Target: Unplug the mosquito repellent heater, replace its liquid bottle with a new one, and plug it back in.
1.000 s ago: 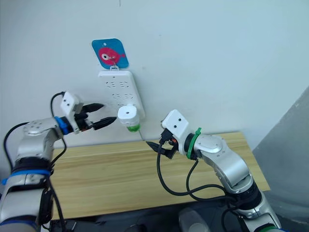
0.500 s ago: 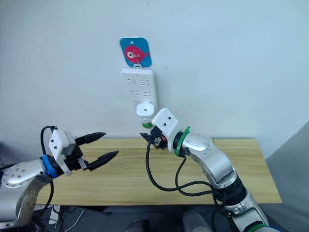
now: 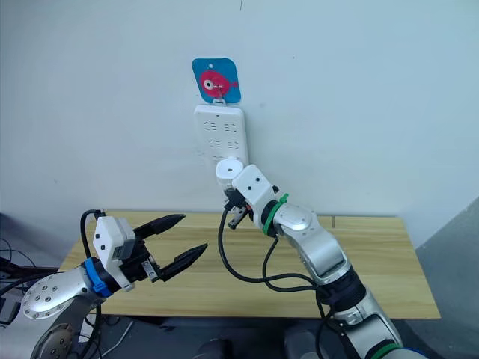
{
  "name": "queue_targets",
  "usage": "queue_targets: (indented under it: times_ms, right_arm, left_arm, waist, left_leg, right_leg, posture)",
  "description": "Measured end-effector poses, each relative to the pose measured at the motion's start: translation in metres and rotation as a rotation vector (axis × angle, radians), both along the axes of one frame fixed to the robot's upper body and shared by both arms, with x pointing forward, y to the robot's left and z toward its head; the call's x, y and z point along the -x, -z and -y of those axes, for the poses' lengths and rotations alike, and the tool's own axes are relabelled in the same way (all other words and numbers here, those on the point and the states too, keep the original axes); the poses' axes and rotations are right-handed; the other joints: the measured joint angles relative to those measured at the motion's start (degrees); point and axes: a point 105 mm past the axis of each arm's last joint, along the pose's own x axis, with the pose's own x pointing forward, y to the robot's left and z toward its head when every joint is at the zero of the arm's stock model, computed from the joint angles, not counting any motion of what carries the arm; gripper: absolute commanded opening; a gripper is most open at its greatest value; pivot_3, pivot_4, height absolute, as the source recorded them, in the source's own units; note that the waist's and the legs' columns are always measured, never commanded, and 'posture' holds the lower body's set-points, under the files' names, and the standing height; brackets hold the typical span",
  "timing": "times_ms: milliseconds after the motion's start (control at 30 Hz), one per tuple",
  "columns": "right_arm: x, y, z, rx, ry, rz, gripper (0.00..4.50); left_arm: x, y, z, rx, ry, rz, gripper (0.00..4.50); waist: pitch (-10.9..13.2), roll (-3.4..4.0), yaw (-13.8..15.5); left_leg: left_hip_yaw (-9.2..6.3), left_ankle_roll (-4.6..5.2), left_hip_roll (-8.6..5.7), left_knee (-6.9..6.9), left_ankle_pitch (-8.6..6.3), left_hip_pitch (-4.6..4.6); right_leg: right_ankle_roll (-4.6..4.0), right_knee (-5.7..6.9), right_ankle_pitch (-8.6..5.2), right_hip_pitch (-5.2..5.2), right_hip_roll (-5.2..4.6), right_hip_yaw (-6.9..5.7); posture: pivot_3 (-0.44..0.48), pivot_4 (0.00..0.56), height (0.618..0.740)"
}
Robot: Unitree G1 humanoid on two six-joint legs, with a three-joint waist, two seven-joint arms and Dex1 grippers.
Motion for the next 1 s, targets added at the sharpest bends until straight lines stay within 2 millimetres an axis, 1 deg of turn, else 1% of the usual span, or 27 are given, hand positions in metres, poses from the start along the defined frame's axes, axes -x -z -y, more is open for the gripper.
queue_targets:
  times_ms: [133,267,667,1000]
  right_arm:
    - [-0.0038,-0.0038,-0.0007,-0.008,0.015,0.008,0.05]
    - [-0.0067,-0.0032,0.0002,-0.002,0.034,0.008,0.05]
    - [-0.0074,-0.0002,0.0009,0.027,0.041,0.012,0.05]
    - [-0.0084,-0.0003,-0.0036,0.013,0.066,0.006,0.05]
  left_arm:
    - [0.0005,0.0011,0.002,0.001,0.011,-0.004,4.47]
    - [0.0013,0.0026,0.0041,0.003,0.022,-0.01,4.47]
    - [0.0027,0.0028,0.0045,0.0,0.038,-0.006,4.47]
    - [0.0015,0.0052,0.0055,-0.003,0.041,-0.012,4.47]
  waist:
    - [0.0,0.0,-0.01]
    - [0.0,0.0,-0.03]
    - [0.0,0.0,-0.04]
    - [0.0,0.01,-0.05]
  left_leg:
    - [0.0,0.0,0.0,0.0,0.0,0.0]
    - [0.01,0.0,0.0,0.0,0.0,0.0]
    - [0.0,0.0,0.0,0.0,0.0,0.01]
    - [0.0,0.0,0.01,0.0,0.0,0.01]
  right_leg:
    - [0.0,0.0,0.0,0.0,0.02,0.0]
    - [-0.01,0.0,0.0,0.0,0.02,0.01]
    - [0.0,0.0,0.0,-0.01,0.04,0.01]
    - [-0.01,0.0,0.0,-0.01,0.06,0.01]
  posture:
    - [-0.097,0.076,0.733]
    - [-0.101,0.076,0.733]
    - [-0.104,0.076,0.733]
    - [-0.103,0.078,0.733]
